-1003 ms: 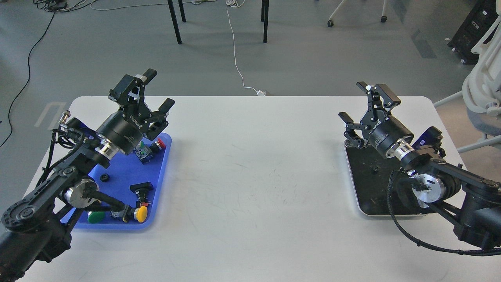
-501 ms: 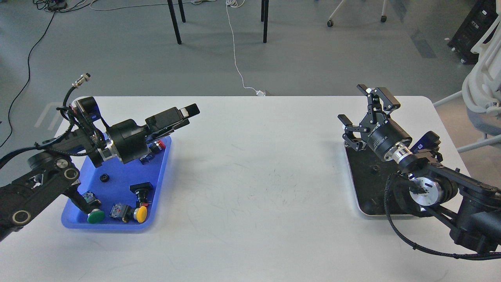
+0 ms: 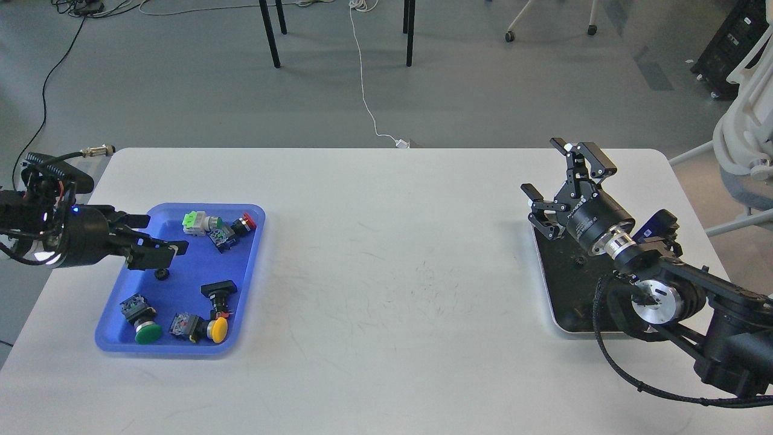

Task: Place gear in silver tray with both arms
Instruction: 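Reach into the blue tray and grasp another black gear with the left gripper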

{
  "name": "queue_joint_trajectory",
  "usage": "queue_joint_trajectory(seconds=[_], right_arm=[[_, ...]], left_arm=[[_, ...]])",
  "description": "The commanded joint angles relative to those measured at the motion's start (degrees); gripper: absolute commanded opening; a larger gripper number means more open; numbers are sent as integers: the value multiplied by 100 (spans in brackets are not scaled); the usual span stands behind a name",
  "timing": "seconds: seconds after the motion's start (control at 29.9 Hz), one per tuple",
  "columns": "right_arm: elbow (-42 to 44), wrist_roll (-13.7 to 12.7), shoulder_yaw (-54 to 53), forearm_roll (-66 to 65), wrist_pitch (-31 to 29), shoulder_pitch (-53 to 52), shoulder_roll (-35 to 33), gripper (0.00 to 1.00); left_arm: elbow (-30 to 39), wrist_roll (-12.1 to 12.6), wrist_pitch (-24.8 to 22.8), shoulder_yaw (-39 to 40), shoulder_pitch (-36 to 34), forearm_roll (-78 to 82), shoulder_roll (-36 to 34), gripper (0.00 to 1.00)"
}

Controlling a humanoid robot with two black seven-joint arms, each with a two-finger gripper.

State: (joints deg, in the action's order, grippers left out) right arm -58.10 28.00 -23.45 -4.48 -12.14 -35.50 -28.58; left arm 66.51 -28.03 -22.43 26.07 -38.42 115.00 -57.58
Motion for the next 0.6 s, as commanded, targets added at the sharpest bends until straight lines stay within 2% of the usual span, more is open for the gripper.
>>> queue_joint_trajectory(seconds=[0.0, 0.2, 0.4, 0.57], right_arm=[[-8, 0, 7, 0, 1, 8, 2, 97], [1, 0, 7, -9, 1, 8, 2, 97], [-8, 0, 7, -9, 1, 17, -7, 97], [-8, 0, 7, -9, 1, 17, -7, 97]], left_arm=[[-437, 3, 248, -268, -17, 136, 158, 95], [-982, 3, 266, -532, -34, 128, 528, 88], [-1026, 3, 266, -594, -34, 136, 686, 78], [-1158, 3, 274, -638, -26, 145, 801, 74]])
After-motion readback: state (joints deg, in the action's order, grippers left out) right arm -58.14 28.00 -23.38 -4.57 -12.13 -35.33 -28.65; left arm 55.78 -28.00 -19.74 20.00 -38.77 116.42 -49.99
